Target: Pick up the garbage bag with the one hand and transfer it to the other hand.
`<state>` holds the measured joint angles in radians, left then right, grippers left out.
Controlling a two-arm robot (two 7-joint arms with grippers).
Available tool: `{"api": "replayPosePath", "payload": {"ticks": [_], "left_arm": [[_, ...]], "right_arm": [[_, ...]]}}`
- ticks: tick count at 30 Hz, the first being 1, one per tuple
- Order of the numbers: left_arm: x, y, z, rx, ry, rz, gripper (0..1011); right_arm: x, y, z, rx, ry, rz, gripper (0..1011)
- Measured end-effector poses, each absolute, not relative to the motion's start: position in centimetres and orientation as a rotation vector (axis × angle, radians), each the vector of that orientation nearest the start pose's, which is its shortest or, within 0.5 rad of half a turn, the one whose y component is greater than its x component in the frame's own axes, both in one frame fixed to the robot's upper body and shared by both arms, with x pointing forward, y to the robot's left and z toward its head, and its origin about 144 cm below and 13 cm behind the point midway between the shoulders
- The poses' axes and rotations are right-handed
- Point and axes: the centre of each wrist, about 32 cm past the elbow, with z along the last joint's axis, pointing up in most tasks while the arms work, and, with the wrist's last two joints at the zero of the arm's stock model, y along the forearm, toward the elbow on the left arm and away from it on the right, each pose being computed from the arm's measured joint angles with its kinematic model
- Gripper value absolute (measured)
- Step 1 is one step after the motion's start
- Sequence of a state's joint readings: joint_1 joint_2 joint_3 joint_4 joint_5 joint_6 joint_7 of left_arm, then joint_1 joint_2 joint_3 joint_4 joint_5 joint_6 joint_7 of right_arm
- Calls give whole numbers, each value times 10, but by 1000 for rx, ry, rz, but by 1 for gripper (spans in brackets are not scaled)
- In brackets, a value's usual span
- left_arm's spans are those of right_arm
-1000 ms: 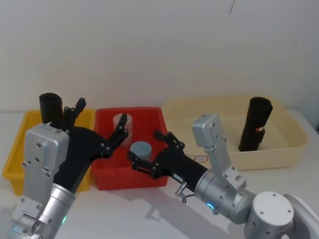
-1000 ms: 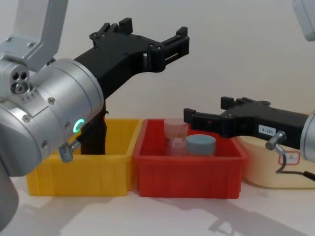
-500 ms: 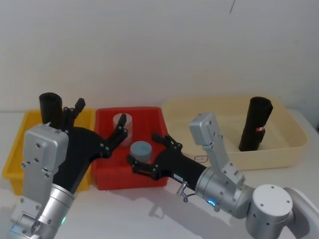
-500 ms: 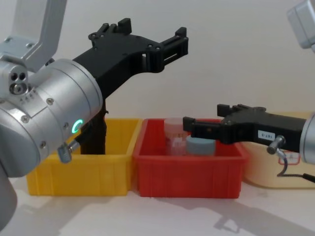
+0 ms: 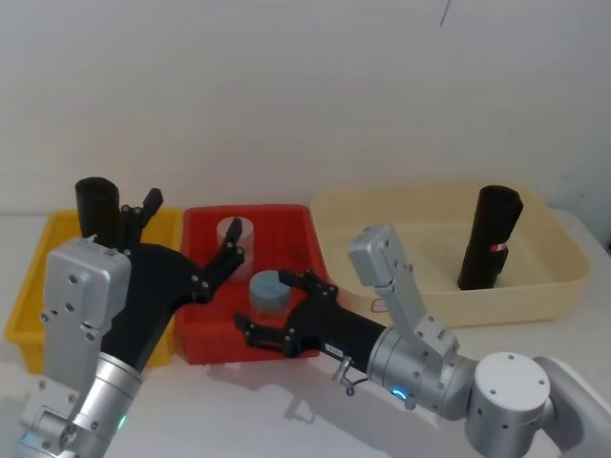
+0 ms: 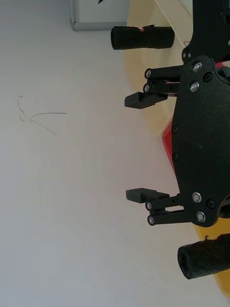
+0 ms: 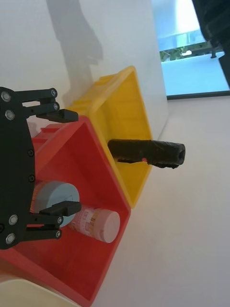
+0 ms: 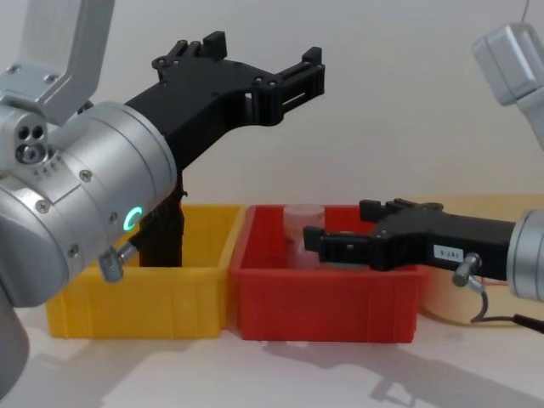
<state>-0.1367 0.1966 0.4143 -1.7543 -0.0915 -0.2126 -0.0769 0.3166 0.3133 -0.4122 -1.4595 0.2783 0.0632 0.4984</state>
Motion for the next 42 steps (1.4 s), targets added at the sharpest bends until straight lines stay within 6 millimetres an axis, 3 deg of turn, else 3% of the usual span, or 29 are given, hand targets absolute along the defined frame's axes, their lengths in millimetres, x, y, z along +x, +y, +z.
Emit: {"api": "replayPosePath", "payload": {"ticks": [42], "left_arm": [[461,146,1224,-289,-387,1026,1001]], "right_arm": [[550,-206,1179,-103,-26,-757,1004]]}}
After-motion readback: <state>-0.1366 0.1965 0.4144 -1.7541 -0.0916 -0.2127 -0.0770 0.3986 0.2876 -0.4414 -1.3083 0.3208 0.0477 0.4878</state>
